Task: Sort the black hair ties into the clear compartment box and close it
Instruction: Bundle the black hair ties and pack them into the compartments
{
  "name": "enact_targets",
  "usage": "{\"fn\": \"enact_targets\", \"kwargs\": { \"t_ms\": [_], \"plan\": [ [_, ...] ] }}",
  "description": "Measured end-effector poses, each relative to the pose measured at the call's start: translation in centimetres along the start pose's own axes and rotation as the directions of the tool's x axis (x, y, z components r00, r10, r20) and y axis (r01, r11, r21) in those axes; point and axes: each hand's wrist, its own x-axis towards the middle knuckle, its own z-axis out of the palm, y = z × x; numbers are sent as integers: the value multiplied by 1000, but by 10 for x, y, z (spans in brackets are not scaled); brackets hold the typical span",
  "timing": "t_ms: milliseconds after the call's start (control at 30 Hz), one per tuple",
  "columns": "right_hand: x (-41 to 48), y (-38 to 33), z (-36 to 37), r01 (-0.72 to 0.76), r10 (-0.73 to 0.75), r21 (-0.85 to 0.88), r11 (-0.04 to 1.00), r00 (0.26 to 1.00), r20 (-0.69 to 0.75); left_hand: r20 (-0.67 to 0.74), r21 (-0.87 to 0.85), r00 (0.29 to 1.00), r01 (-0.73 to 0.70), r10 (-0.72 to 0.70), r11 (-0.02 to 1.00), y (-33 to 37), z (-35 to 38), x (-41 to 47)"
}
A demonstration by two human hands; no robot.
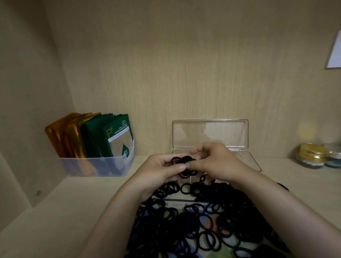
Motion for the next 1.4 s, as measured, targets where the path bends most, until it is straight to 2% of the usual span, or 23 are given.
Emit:
{"fn": "enact_targets", "kwargs": {
  "t_ms": [100,167,300,400,500,600,667,800,867,1000,1233,1300,1400],
  "plan": [
    [-2,0,-8,-35,20,66,997,977,213,-29,-21,1000,3,-3,1000,1,-4,0],
    [-3,1,-9,-48,25,95,994,973,231,-69,-12,998,-9,8,1000,-1,-4,1],
    [1,3,-6,-79,47,163,983,981,191,-141,72,986,-83,93,994,-4,0,2],
    [3,5,-6,-118,84,184,976,980,181,-68,116,990,-117,126,986,-5,0,3],
    [8,2,-4,-106,94,158,982,992,86,-51,234,985,-149,166,961,-5,0,4],
    [22,-5,-6,-88,95,71,994,991,-94,-230,423,943,-124,238,898,-7,-7,7],
    [34,-9,-5,-92,91,4,996,985,-149,-304,559,900,-97,312,823,-14,-14,10],
    [54,-11,8,-137,107,-186,973,981,-160,-229,696,914,-87,334,712,-30,-21,14],
    [62,-12,16,-157,104,-348,924,981,-166,-192,712,933,-81,305,698,-35,-21,17],
    [73,-18,26,-185,110,-643,743,982,-156,-169,724,956,-46,241,688,-41,-22,19],
    [77,-26,38,-132,165,-892,433,984,-65,-117,756,963,-73,244,651,-41,-20,18],
    [77,-24,41,-106,189,-912,395,981,-32,-107,766,962,-81,250,638,-43,-19,17],
    [77,-21,38,-95,148,-893,440,989,-32,-92,797,961,-86,260,597,-44,-19,18]
  ]
}}
